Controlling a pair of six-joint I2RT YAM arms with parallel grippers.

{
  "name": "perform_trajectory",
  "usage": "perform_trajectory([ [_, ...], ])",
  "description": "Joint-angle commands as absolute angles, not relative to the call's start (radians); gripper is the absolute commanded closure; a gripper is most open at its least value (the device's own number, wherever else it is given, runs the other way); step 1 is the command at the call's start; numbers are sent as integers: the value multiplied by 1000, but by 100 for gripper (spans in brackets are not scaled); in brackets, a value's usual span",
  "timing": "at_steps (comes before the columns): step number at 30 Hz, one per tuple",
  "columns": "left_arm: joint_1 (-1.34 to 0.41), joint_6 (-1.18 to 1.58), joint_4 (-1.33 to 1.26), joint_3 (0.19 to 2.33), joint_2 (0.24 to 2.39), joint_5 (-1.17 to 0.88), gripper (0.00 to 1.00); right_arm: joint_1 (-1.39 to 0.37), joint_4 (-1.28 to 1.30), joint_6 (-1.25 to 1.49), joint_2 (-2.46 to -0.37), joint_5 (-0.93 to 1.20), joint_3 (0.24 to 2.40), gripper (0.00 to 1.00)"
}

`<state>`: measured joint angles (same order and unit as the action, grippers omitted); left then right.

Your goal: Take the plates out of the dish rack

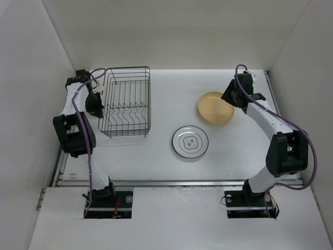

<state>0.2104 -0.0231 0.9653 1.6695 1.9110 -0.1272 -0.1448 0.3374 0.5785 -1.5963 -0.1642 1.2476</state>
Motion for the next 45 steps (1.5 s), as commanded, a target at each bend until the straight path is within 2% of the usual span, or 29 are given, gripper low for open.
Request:
perform_trajectory([
  [1, 213, 41, 928, 1752, 1920, -75, 100, -155, 344, 566, -1548, -209, 1295, 52],
  [5, 213, 17, 937, 1775, 1933, -75, 100, -155, 344, 566, -1516, -218, 1281, 52],
  [6, 213, 6, 937, 1787, 1933, -99, 88, -155, 353, 557, -1516, -218, 1269, 52],
  [7, 213, 6, 949, 1787, 1933, -100, 81, -155, 353, 557, -1505, -218, 1269, 52],
  [9, 203, -4, 950, 1787, 1933, -100, 60, -155, 353, 557, -1494, -218, 1259, 51],
  [10, 202, -5, 950, 1776, 1907, -100, 46, -155, 353, 557, -1482, -218, 1259, 49],
  [12, 202, -5, 925, 1776, 1885, -74, 36, -155, 353, 557, -1456, -227, 1259, 43],
  [13, 202, -17, 925, 1776, 1861, -60, 31, -155, 353, 557, -1445, -241, 1250, 35],
  [14, 202, -17, 925, 1776, 1847, -60, 27, -155, 353, 557, -1434, -267, 1250, 34],
  [15, 202, -32, 925, 1776, 1833, -43, 18, -155, 353, 548, -1405, -287, 1250, 29],
  [17, 202, -55, 925, 1799, 1784, -17, 10, -155, 353, 548, -1370, -339, 1250, 17],
  [20, 202, -55, 901, 1780, 1676, 75, 0, -155, 388, 621, -1284, -535, 1250, 13],
  [23, 202, -22, 838, 1686, 1562, 194, 0, -155, 437, 676, -1189, -760, 1250, 13],
  [26, 212, 9, 775, 1547, 1383, 409, 0, -155, 523, 693, -1100, -949, 1217, 10],
  [28, 212, 32, 775, 1496, 1347, 472, 0, -155, 553, 693, -1056, -978, 1197, 10],
  [32, 235, 32, 785, 1372, 1263, 463, 0, -155, 584, 693, -925, -979, 1126, 8],
  [34, 235, 19, 785, 1326, 1205, 439, 0, -155, 584, 693, -835, -950, 1098, 0],
  [40, 235, 8, 752, 1270, 1091, 377, 0, -155, 523, 624, -654, -885, 1029, 0],
  [45, 235, 8, 752, 1250, 1066, 345, 0, -155, 541, 614, -609, -885, 1020, 0],
])
